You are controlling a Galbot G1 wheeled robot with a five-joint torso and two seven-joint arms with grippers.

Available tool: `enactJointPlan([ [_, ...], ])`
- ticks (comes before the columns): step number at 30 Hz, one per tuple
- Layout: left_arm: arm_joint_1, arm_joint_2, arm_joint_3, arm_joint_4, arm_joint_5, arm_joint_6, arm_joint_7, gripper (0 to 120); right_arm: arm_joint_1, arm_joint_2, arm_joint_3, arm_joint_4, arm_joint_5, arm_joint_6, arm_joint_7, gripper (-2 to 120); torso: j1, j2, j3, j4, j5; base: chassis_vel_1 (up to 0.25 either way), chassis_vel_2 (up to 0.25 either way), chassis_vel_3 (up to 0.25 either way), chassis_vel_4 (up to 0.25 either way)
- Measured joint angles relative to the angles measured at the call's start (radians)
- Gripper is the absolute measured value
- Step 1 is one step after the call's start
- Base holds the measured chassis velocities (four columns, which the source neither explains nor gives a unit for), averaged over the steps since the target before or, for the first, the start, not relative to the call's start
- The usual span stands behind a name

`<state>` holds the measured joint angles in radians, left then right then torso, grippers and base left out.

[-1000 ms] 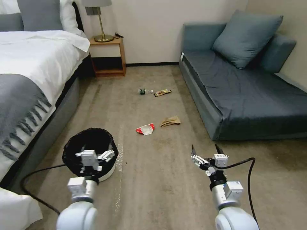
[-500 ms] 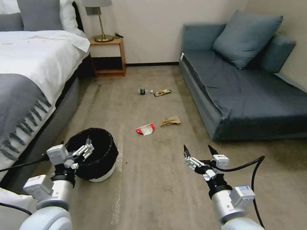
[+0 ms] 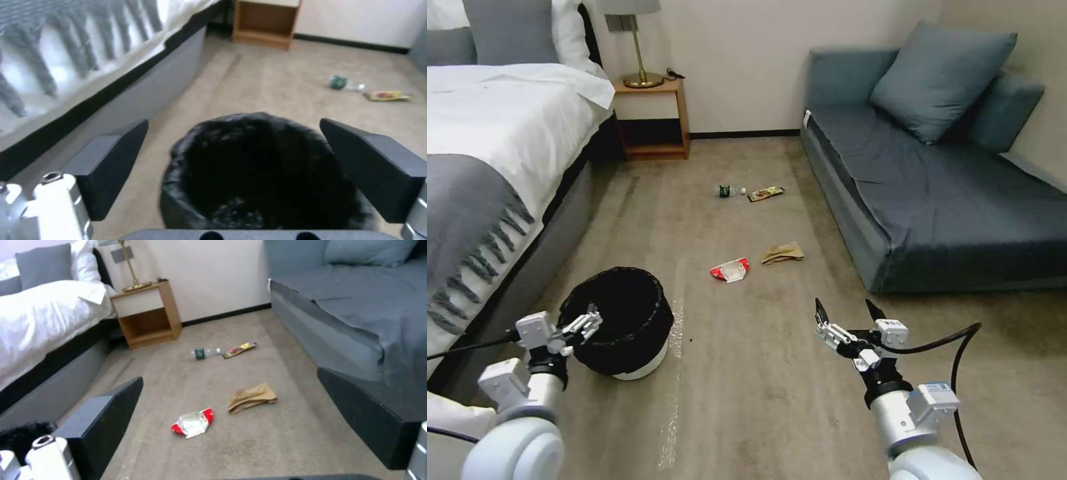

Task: Pick up the trash bin, then pick up the garbage on the floor and place it into the trash bin.

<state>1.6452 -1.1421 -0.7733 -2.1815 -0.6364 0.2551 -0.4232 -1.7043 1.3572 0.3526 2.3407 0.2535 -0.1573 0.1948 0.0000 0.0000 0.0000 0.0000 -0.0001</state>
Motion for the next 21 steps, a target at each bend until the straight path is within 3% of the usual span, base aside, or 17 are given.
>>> enactJointPlan([
  [10,-0.116,0.067,0.003,0.157,-0.056,0.053,-0.020,90,0.004,0.014,0.001,-0.010,-0.005,0.003,0.000,100,0.000,0.000,0.000,0.0001,0.0000,0.000,0.000,0.000,0.000],
  [12,-0.158,0.071,0.019,0.191,-0.062,0.075,-0.027,84,0.002,0.020,0.002,-0.013,-0.009,0.004,0.000,100,0.000,0.000,0.000,0.0000,0.0001,0.000,0.000,0.000,0.000],
  [21,-0.234,0.063,0.050,0.299,-0.070,0.101,-0.055,85,0.000,0.030,0.020,-0.023,-0.013,0.007,0.000,100,0.000,0.000,0.000,0.0000,0.0000,0.000,0.000,0.000,0.000],
])
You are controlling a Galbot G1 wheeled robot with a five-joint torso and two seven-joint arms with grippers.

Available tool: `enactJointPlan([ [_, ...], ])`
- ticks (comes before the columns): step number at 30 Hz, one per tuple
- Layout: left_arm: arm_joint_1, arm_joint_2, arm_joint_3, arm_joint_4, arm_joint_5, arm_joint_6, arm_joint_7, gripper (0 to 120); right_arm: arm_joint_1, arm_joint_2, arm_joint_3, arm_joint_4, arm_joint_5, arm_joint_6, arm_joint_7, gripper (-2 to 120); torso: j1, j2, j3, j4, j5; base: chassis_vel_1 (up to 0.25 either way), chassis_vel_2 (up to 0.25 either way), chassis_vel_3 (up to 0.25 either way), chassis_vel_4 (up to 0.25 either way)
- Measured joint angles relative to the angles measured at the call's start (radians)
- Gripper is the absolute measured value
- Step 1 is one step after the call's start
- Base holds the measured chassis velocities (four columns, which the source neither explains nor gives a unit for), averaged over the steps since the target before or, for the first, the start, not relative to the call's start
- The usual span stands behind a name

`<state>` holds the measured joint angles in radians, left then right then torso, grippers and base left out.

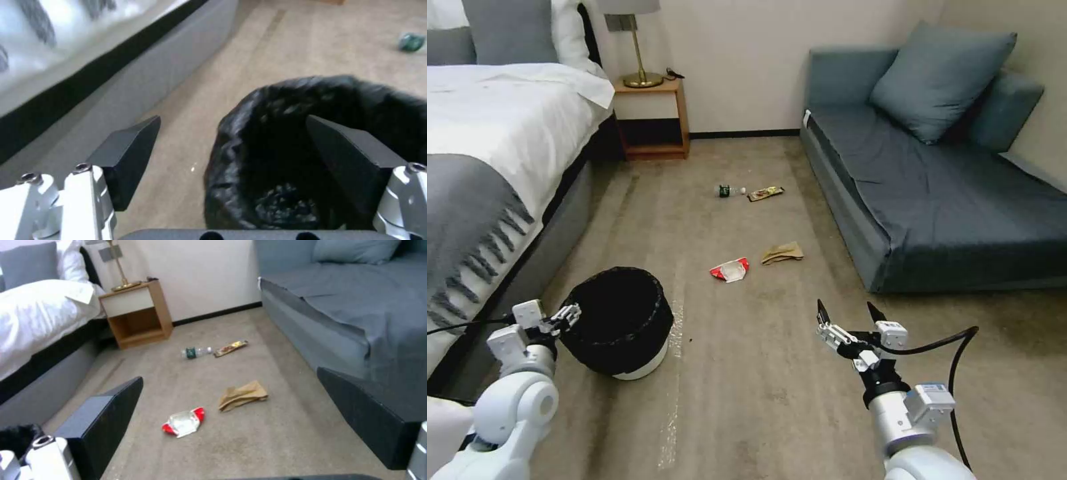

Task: Pick up the trash bin, then pick up the garbage on the floor and place it into the trash bin.

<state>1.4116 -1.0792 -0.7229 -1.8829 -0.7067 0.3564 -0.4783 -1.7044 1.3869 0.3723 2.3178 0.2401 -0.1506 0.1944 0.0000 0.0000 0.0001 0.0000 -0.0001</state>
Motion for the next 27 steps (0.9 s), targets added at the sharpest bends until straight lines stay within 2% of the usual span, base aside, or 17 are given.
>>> enactJointPlan([
  [6,-0.032,-0.011,0.005,0.067,-0.017,-0.002,-0.001,86,0.000,0.005,0.007,-0.008,-0.001,0.002,0.000,100,0.000,0.000,0.000,0.0000,0.0000,0.000,0.000,0.000,0.000],
  [15,-0.056,-0.020,0.011,0.096,-0.022,-0.003,0.003,88,-0.014,0.011,-0.013,-0.006,-0.023,0.006,-0.005,100,0.000,0.000,0.000,0.0000,0.0001,0.000,0.000,0.000,0.000],
  [18,-0.070,-0.026,0.013,0.112,-0.050,0.016,-0.007,90,-0.015,0.010,-0.015,-0.006,-0.026,0.006,-0.005,100,0.000,0.000,0.000,0.0001,0.0000,0.000,0.000,0.000,0.000],
  [21,-0.093,-0.029,0.016,0.120,-0.126,0.064,-0.040,90,-0.022,0.005,-0.021,-0.006,-0.031,0.006,-0.007,100,0.000,0.000,0.000,0.0001,0.0001,0.000,0.000,0.000,0.000],
  [24,-0.110,-0.031,0.018,0.124,-0.156,0.082,-0.049,90,-0.034,0.004,-0.032,-0.008,-0.045,0.013,-0.012,100,0.000,0.000,0.000,0.0000,0.0000,0.000,0.000,0.000,0.000],
  [27,-0.129,-0.029,0.019,0.120,-0.207,0.127,-0.060,90,-0.045,0.004,-0.047,-0.013,-0.060,0.022,-0.016,100,0.000,0.000,0.000,0.0000,0.0000,0.000,0.000,0.000,0.000],
])
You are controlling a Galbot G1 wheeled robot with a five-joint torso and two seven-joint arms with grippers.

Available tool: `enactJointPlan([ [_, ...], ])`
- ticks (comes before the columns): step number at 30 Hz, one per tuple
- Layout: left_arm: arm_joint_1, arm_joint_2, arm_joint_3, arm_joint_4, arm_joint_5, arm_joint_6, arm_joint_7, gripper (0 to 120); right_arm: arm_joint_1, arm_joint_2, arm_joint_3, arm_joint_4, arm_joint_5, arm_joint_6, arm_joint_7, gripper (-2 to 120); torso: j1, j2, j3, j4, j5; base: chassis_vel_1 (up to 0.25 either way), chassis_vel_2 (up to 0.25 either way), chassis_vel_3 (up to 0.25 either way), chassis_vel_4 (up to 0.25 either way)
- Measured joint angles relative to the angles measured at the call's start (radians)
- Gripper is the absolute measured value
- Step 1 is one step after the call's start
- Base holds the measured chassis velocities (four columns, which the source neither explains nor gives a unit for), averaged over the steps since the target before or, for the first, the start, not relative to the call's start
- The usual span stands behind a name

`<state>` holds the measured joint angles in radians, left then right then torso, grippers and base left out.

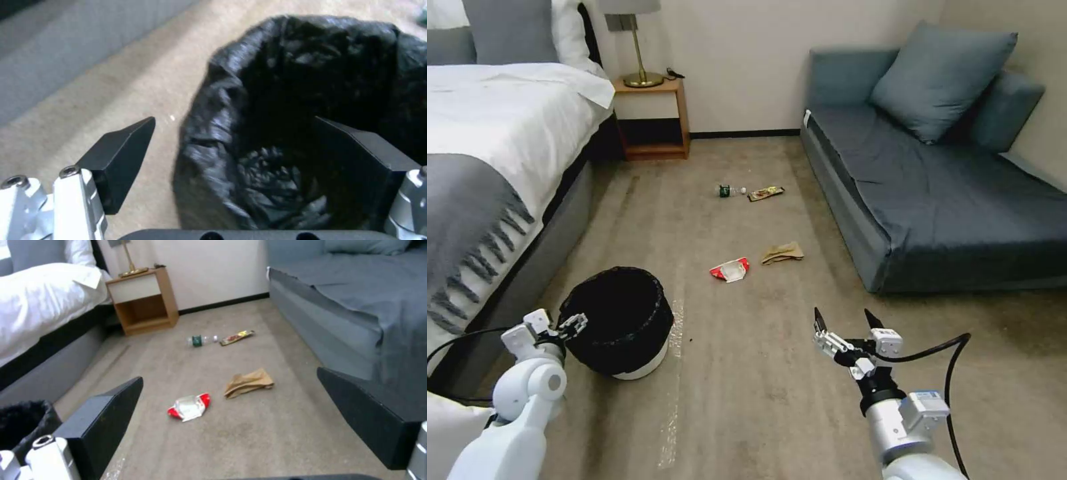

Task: Pick up the trash bin, then pick up the garbage on the floor and place it into the trash bin.

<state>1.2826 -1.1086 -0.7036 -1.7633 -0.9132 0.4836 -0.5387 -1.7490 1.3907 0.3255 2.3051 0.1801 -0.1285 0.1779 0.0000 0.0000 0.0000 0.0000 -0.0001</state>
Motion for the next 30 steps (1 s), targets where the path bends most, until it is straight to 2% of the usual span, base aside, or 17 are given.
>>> enactJointPlan([
  [3,-0.009,0.002,0.000,-0.004,-0.036,0.034,-0.015,90,0.000,0.000,-0.002,-0.001,-0.002,0.001,-0.001,100,0.000,0.000,0.000,0.0001,0.0002,0.000,0.000,0.000,0.000],
  [5,-0.020,0.001,0.000,-0.004,-0.085,0.081,-0.052,90,0.000,-0.002,-0.001,-0.001,-0.002,0.002,-0.001,100,0.000,0.000,0.000,0.0000,0.0001,0.000,0.000,0.000,0.000],
  [9,-0.028,0.001,-0.001,-0.004,-0.127,0.127,-0.096,90,0.003,-0.010,0.009,-0.001,0.002,0.002,-0.001,100,0.000,0.000,0.000,0.0000,0.0001,0.000,0.000,0.000,0.000],
  [14,-0.037,-0.003,0.000,-0.007,-0.152,0.140,-0.121,88,0.006,-0.014,0.017,-0.002,0.007,0.002,0.000,100,0.000,0.000,0.000,0.0001,0.0001,0.000,0.000,0.000,0.000],
  [19,-0.054,-0.012,0.000,-0.007,-0.203,0.159,-0.152,74,0.003,-0.014,0.013,-0.002,0.010,0.003,0.000,100,0.000,0.000,0.000,0.0000,0.0001,0.000,0.000,0.000,0.000],
  [25,-0.056,-0.017,-0.002,-0.007,-0.228,0.171,-0.158,61,0.003,-0.014,0.010,-0.002,0.016,0.003,0.000,100,0.000,0.000,0.000,0.0000,0.0001,0.000,0.000,0.000,0.000],
  [28,-0.050,-0.023,-0.007,-0.005,-0.235,0.172,-0.158,43,0.003,-0.013,0.008,-0.002,0.016,0.003,-0.002,100,0.000,0.000,0.000,0.0001,0.0001,0.000,0.000,0.000,0.000],
  [30,-0.047,-0.024,-0.009,-0.005,-0.237,0.172,-0.158,40,0.003,-0.012,0.008,-0.003,0.016,0.003,-0.003,100,0.000,0.000,0.000,0.0002,0.0001,0.000,0.000,0.000,0.000],
])
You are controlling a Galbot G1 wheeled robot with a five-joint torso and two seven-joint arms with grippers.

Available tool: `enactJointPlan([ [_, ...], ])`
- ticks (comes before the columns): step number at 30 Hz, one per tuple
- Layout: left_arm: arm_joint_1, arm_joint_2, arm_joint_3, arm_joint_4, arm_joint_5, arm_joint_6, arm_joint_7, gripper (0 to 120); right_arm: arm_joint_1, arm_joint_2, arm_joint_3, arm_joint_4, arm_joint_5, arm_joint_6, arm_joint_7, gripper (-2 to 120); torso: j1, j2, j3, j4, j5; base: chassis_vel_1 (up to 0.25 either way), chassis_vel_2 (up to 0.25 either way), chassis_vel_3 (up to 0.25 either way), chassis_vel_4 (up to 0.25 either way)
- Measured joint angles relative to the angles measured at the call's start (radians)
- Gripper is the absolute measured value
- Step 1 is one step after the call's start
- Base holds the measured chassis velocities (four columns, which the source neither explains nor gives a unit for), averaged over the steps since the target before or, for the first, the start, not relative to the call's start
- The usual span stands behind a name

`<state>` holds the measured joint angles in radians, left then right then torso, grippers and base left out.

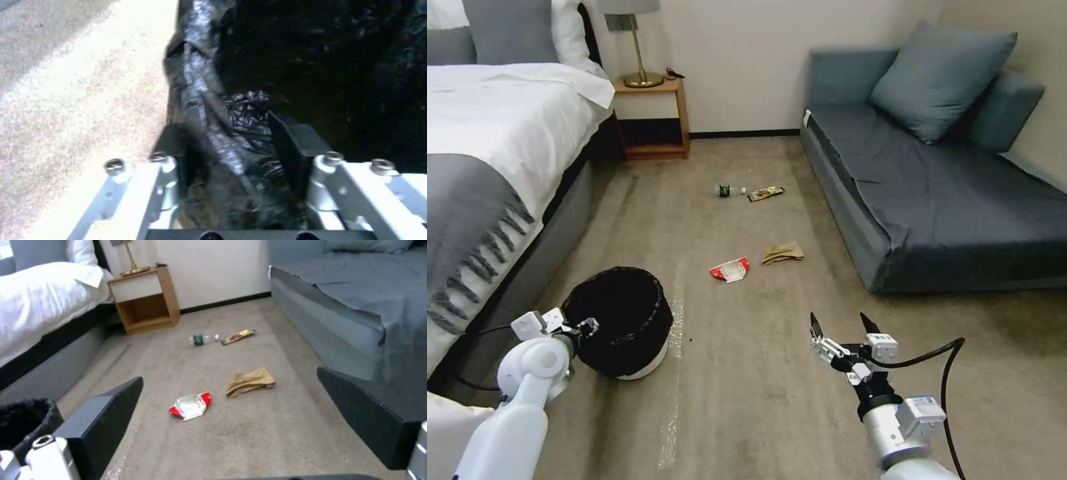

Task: Pick up the trash bin, then pick up the garbage on the floor and place it into the trash bin.

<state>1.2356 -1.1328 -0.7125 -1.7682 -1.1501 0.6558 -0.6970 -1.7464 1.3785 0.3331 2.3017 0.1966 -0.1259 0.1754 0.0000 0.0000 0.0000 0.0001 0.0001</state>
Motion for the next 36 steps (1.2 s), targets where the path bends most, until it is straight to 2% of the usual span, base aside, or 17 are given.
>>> enactJointPlan([
  [1,0.004,-0.001,-0.003,0.000,-0.002,-0.001,0.000,34,0.000,0.001,-0.001,-0.001,0.000,0.000,-0.001,100,0.000,0.000,0.000,0.0000,0.0000,0.000,0.000,0.000,0.000],
  [3,0.006,-0.001,-0.005,0.000,-0.004,-0.002,0.002,30,-0.001,0.001,-0.001,-0.001,0.000,0.000,-0.001,100,0.000,0.000,0.000,0.0000,0.0000,0.000,0.000,0.000,0.000],
  [5,0.017,-0.003,-0.010,0.000,-0.004,-0.011,0.013,18,-0.003,0.003,-0.005,-0.004,-0.001,0.000,-0.001,100,0.000,0.000,0.000,-0.0001,0.0000,0.000,0.000,0.000,0.000],
  [6,0.017,-0.003,-0.010,0.000,-0.004,-0.011,0.013,18,-0.003,0.003,-0.005,-0.004,-0.001,0.000,-0.001,100,0.000,0.000,0.000,-0.0001,0.0000,0.000,0.000,0.000,0.000],
  [9,0.037,-0.006,-0.016,-0.005,0.019,-0.038,0.037,6,-0.008,0.006,-0.014,-0.004,-0.003,0.000,-0.002,100,0.000,0.000,0.000,-0.0002,-0.0003,0.000,0.000,0.000,0.000],
  [12,0.051,-0.009,-0.021,-0.012,0.051,-0.063,0.051,6,-0.009,0.007,-0.018,-0.004,-0.005,0.001,-0.002,100,0.000,0.000,0.000,-0.0003,-0.0004,0.000,0.000,0.000,0.000],
  [20,0.134,-0.023,-0.038,-0.083,0.253,-0.175,0.092,6,-0.012,0.008,-0.038,0.005,0.000,0.026,-0.012,100,0.000,0.000,0.000,-0.0001,0.0000,0.000,0.000,0.000,0.000],
  [22,0.145,-0.025,-0.039,-0.092,0.273,-0.187,0.094,6,-0.013,0.009,-0.042,0.007,0.001,0.028,-0.014,100,0.000,0.000,0.000,0.0000,0.0000,0.000,0.000,0.000,0.000],
  [24,0.180,-0.035,-0.041,-0.116,0.346,-0.230,0.104,6,-0.015,0.012,-0.056,0.013,0.002,0.035,-0.020,100,0.000,0.000,0.000,-0.0002,-0.0001,0.000,0.000,0.000,0.000],
  [25,0.180,-0.035,-0.041,-0.116,0.346,-0.230,0.104,6,-0.015,0.012,-0.056,0.013,0.002,0.035,-0.020,100,0.000,0.000,0.000,-0.0002,-0.0001,0.000,0.000,0.000,0.000],
  [29,0.249,-0.049,-0.044,-0.135,0.520,-0.322,0.132,6,-0.020,0.014,-0.072,0.015,0.000,0.045,-0.028,100,0.000,0.000,0.000,-0.0001,0.0000,0.000,0.000,0.000,0.000],
  [30,0.249,-0.049,-0.044,-0.135,0.520,-0.322,0.132,6,-0.020,0.014,-0.072,0.015,0.000,0.045,-0.028,100,0.000,0.000,0.000,-0.0001,0.0000,0.000,0.000,0.000,0.000],
  [33,0.307,-0.059,-0.048,-0.145,0.623,-0.391,0.150,6,-0.021,0.015,-0.075,0.016,-0.004,0.046,-0.028,100,0.000,0.000,0.000,0.0000,-0.0001,0.000,0.000,0.000,0.000],
  [36,0.333,-0.063,-0.050,-0.145,0.667,-0.424,0.154,6,-0.023,0.016,-0.078,0.017,-0.006,0.047,-0.027,100,0.000,0.000,0.000,-0.0001,-0.0001,0.000,0.000,0.000,0.000],
])
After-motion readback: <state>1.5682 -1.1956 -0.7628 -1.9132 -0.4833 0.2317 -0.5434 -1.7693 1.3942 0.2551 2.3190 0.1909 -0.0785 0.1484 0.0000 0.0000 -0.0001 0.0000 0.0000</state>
